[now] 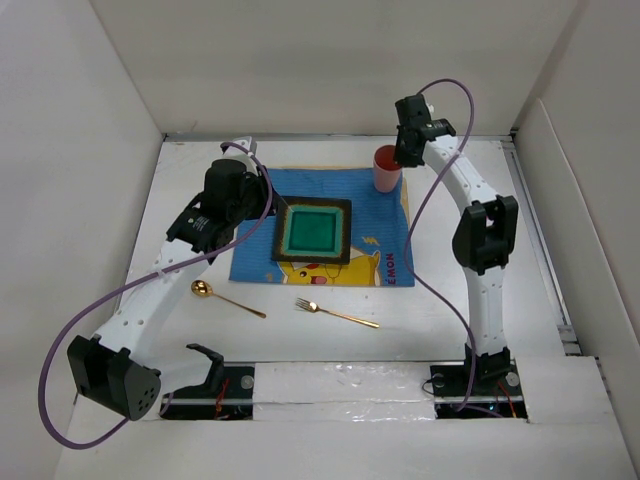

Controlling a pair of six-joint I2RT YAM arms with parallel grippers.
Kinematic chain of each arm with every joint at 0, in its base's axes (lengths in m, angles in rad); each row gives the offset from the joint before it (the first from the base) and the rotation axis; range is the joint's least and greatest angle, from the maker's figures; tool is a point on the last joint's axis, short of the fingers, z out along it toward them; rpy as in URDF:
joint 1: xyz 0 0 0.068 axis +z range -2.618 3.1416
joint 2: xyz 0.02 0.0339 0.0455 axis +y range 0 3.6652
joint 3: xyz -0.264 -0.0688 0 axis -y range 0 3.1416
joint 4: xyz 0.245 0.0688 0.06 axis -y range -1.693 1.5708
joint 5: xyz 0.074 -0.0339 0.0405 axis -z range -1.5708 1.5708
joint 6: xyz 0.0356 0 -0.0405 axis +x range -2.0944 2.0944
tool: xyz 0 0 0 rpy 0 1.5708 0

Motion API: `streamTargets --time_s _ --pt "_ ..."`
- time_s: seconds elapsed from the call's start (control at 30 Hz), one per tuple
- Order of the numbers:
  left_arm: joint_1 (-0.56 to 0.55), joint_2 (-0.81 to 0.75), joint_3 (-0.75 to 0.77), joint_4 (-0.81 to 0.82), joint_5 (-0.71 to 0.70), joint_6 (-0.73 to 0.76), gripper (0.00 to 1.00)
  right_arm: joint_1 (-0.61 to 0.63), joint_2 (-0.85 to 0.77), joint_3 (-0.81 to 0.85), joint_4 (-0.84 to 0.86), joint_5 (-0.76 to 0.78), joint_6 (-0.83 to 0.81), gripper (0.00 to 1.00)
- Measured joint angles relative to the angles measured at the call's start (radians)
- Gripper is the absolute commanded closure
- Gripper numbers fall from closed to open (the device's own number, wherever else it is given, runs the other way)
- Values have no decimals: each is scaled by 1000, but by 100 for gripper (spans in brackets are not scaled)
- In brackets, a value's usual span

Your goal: Set the dinner table for one person

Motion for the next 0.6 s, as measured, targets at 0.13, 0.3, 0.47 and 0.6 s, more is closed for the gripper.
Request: streamTargets --time_s 0.13,0.3,0.47,0.6 --pt "0 1 0 0 2 0 70 0 -11 -41 5 -13 -2 100" --pt "0 1 0 0 3 0 70 0 1 -58 0 -42 -8 89" --pt "0 1 0 0 3 -3 69 -9 3 -58 6 -47 -6 49" --pt "0 1 0 0 2 -4 66 -21 -10 -58 7 -45 -5 41"
